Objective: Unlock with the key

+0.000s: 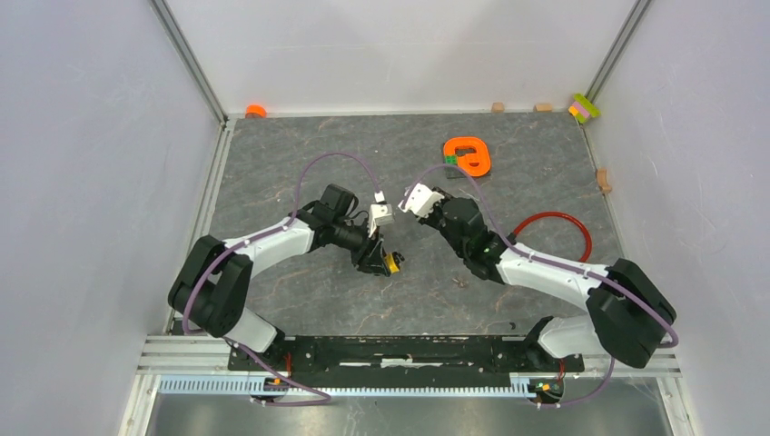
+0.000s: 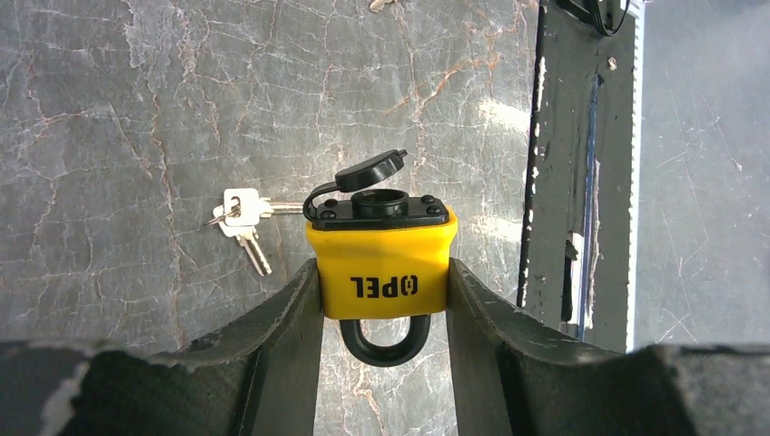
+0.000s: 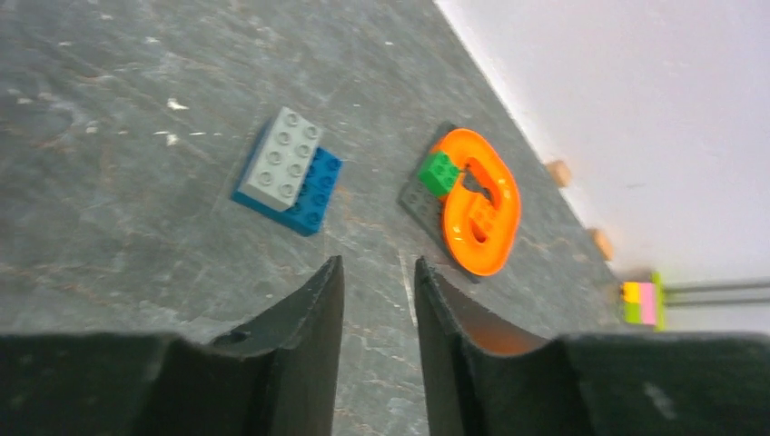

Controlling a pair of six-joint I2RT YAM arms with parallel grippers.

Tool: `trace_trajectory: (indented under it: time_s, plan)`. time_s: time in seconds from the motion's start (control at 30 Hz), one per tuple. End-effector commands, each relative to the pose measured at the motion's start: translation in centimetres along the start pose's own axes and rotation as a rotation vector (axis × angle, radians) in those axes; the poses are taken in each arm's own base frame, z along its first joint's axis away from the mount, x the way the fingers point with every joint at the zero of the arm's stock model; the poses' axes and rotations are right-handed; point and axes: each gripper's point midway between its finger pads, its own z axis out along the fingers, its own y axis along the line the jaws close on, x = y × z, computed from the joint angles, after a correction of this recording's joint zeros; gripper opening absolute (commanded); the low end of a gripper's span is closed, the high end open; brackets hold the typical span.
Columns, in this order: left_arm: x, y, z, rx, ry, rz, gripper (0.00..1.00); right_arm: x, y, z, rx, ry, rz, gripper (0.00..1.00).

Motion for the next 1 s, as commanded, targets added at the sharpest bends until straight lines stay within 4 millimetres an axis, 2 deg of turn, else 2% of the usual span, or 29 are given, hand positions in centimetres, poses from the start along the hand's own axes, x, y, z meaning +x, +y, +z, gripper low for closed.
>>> trace_trajectory:
  time_s: [0.0, 0.07, 0.17, 0.2, 0.33, 0.43, 0.73, 0.83, 0.97]
  plan:
    - [-2.1, -0.4, -0.5, 0.013, -0.067, 0.094, 0.02, -2.4, 0.6, -0.5, -0.170, -0.120, 0.105, 0.44]
    - [-2.3, 0.1, -0.9, -0.029, -0.076, 0.131, 0.02, -3.4, 2.7, -1.4, -0.367, -0.203, 0.133, 0.51]
    - [-2.8, 0.4, -1.1, -0.059, -0.089, 0.156, 0.02, -4.9, 7.8, -4.4, -0.716, -0.320, 0.129, 0.67]
    - [-2.9, 0.4, -1.2, -0.061, -0.093, 0.161, 0.02, -5.1, 9.0, -5.0, -0.792, -0.333, 0.139, 0.70]
    - [-3.1, 0.5, -1.4, -0.084, -0.104, 0.190, 0.02, -5.7, 11.8, -6.9, -1.016, -0.359, 0.159, 0.73]
    - [-2.9, 0.6, -1.5, -0.095, -0.102, 0.198, 0.02, -6.0, 12.5, -7.6, -1.072, -0.383, 0.166, 0.74]
    - [-3.1, 0.2, -1.5, -0.086, -0.108, 0.201, 0.02, -6.0, 12.9, -7.1, -1.073, -0.369, 0.172, 0.74]
    - [-3.1, 0.0, -1.4, -0.074, -0.108, 0.205, 0.02, -5.9, 12.5, -6.1, -1.014, -0.345, 0.183, 0.74]
    - [-2.8, -0.3, -1.3, -0.062, -0.105, 0.223, 0.02, -5.4, 12.0, -4.2, -0.933, -0.293, 0.197, 0.67]
